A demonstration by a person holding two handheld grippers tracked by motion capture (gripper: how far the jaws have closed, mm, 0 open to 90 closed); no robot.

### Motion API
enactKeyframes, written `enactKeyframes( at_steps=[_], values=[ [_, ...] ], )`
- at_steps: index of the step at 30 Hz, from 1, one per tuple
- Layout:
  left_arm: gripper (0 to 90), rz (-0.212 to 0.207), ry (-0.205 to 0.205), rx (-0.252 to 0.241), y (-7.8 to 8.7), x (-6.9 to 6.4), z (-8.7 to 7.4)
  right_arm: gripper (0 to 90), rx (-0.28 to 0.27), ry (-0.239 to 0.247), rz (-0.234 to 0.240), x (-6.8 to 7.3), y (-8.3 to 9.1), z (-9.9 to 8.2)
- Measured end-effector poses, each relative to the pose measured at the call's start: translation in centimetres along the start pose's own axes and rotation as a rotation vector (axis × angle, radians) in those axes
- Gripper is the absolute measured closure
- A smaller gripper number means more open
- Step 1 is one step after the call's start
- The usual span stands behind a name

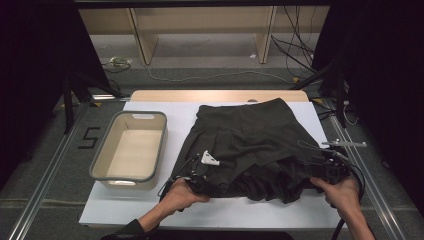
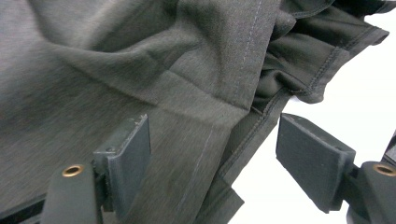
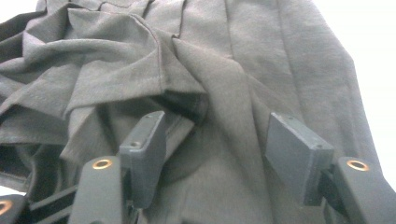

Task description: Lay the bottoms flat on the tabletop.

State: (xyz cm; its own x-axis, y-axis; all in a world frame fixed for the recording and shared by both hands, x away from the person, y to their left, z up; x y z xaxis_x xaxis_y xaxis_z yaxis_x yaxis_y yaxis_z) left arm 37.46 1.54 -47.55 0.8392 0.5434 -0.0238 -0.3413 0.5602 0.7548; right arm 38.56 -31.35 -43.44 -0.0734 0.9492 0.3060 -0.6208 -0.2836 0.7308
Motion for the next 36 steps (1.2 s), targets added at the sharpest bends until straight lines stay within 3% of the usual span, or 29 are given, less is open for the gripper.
enactKeyframes(
  at_steps=[4,7,9,11,14,15,17,19,23,32,36],
  values=[
    [28.7,0.015,0.031,0.018,-1.2,0.3,0.8,37.9,0.001,0.014,0.01,0.6,-1.0,1.2],
    [33.8,0.002,0.016,0.062,-2.4,-0.1,0.8,37.1,0.014,0.032,0.022,1.5,-1.6,2.1],
    [42.5,0.003,0.011,0.064,-3.0,-0.3,0.7,37.0,0.019,0.042,0.03,2.0,-2.2,2.6],
    [58.1,-0.015,-0.008,0.055,-2.9,-0.4,0.7,36.9,0.03,0.058,0.04,2.5,-2.8,2.9],
    [70.1,-0.006,-0.027,0.053,-2.5,-0.3,0.8,45.9,0.052,0.085,0.051,3.3,-3.5,2.8],
    [77.4,-0.003,-0.029,0.04,-2.0,0.0,0.7,51.3,0.064,0.101,0.045,3.5,-3.7,2.5],
    [82.6,-0.008,-0.016,0.021,-1.4,0.3,0.6,62.2,0.08,0.119,0.041,3.7,-3.9,2.2],
    [82.9,-0.013,-0.017,0.005,-0.6,0.5,0.4,74.2,0.101,0.115,0.05,3.7,-4.1,1.7],
    [83.8,-0.017,-0.026,-0.011,1.0,1.0,-0.4,86.1,0.137,0.132,0.067,4.0,-4.0,0.7],
    [83.8,-0.008,-0.008,-0.048,4.1,2.2,-1.9,87.4,0.174,0.217,0.148,6.8,-1.7,-2.4],
    [83.7,0.017,-0.001,-0.085,6.0,2.8,-2.6,87.4,0.196,0.245,0.176,8.1,-1.0,-3.6]
  ],
)
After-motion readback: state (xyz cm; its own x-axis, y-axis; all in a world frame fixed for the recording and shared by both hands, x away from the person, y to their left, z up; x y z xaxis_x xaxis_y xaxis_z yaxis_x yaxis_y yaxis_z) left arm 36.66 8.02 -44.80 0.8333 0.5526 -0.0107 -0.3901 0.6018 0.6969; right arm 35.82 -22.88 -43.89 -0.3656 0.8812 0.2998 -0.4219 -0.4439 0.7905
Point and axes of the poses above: each handheld gripper's, and its own axes: y roughly backward along the jaws, z roughly out of its top, x roughly to its left, the point moved 4 cm from there along -y, roughly forward along the jaws, and after that the axes turned 12 degrees about -y, right-handed, at the moved point
